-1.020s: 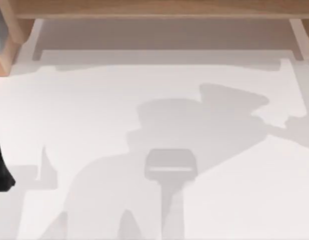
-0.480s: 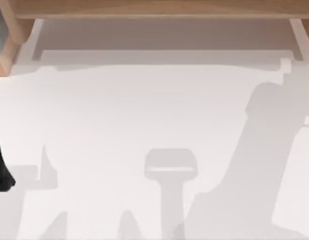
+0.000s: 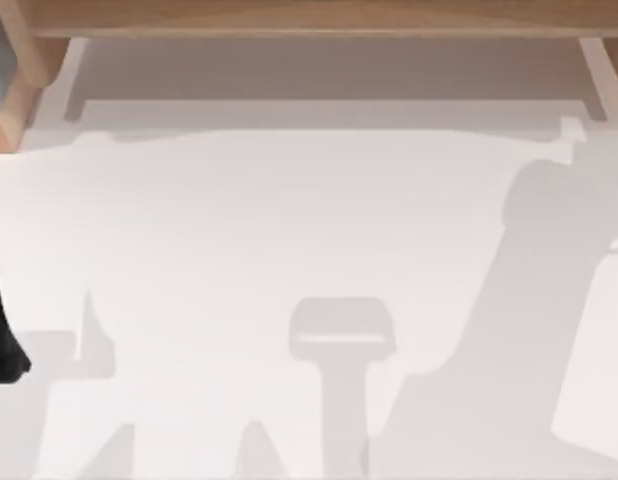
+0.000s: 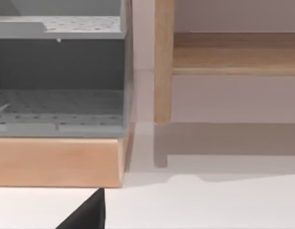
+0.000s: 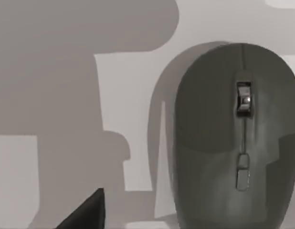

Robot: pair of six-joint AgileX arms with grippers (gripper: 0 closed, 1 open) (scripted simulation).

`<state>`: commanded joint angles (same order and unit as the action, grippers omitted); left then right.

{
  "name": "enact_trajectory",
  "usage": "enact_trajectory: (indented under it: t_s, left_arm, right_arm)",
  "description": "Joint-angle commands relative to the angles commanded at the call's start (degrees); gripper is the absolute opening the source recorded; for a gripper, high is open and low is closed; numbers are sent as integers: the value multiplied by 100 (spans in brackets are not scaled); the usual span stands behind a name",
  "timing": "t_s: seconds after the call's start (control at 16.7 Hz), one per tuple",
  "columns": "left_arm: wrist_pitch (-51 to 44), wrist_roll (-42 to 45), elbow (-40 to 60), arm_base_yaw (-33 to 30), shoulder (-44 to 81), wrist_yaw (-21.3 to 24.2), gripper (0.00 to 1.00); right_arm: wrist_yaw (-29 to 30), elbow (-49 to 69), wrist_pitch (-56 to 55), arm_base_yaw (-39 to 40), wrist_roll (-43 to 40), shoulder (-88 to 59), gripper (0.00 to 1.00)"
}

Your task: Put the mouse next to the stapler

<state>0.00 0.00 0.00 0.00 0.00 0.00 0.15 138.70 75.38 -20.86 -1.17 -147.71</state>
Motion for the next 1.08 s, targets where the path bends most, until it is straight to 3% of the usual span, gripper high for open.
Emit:
enact_trajectory:
  t_s: [1.08]
  left_arm:
    - [0, 0, 0, 0, 0, 0, 100]
  right_arm:
    - [-5, -486, -595, 20, 3, -82, 100]
